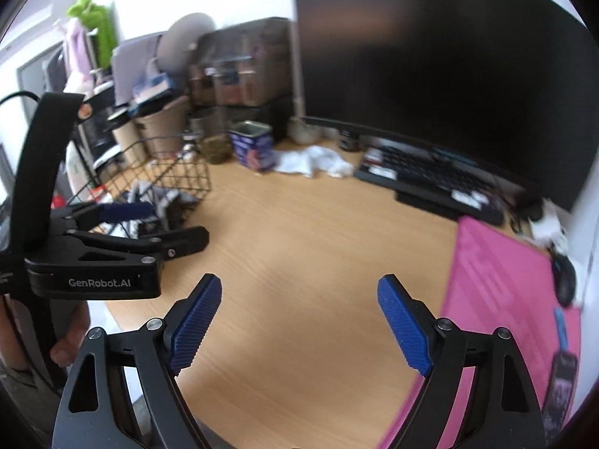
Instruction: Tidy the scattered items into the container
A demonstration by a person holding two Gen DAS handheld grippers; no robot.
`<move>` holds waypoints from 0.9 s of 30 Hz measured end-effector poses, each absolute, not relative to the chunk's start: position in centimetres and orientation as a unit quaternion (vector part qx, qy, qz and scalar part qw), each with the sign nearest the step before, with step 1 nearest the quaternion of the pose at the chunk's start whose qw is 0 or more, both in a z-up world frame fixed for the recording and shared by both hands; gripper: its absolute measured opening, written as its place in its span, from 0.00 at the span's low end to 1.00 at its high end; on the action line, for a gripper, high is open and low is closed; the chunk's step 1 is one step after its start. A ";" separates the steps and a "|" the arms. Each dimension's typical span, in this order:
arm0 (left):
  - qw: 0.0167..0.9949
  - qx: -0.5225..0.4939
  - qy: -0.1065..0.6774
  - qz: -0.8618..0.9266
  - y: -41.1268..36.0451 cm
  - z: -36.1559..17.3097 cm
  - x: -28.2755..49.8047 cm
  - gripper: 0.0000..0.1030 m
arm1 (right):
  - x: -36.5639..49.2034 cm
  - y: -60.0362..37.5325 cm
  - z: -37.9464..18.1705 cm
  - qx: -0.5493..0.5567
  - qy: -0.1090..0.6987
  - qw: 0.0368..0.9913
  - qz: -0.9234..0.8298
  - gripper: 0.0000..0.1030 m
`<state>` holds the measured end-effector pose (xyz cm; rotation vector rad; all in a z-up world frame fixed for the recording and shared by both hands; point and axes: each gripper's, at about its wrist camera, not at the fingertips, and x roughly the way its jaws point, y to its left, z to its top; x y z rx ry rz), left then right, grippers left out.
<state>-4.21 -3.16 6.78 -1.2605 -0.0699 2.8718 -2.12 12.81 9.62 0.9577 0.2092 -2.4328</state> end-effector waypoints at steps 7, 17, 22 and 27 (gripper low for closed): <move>0.039 -0.417 -0.008 0.908 0.1 5.8 -4.3 0.92 | -1.2 16.9 9.3 0.342 0.047 0.222 -0.912 0.85; 0.038 -0.432 -0.017 0.901 -0.2 4.3 -5.2 0.92 | -2.9 16.2 7.5 0.352 0.045 0.205 -0.912 0.85; 0.038 -0.434 -0.022 0.900 -0.3 3.9 -5.2 0.92 | -2.8 15.4 7.0 0.349 0.062 0.211 -0.911 0.85; 0.038 -0.436 -0.021 0.899 -0.1 3.8 -5.2 0.92 | -2.8 15.3 6.7 0.352 0.061 0.215 -0.909 0.85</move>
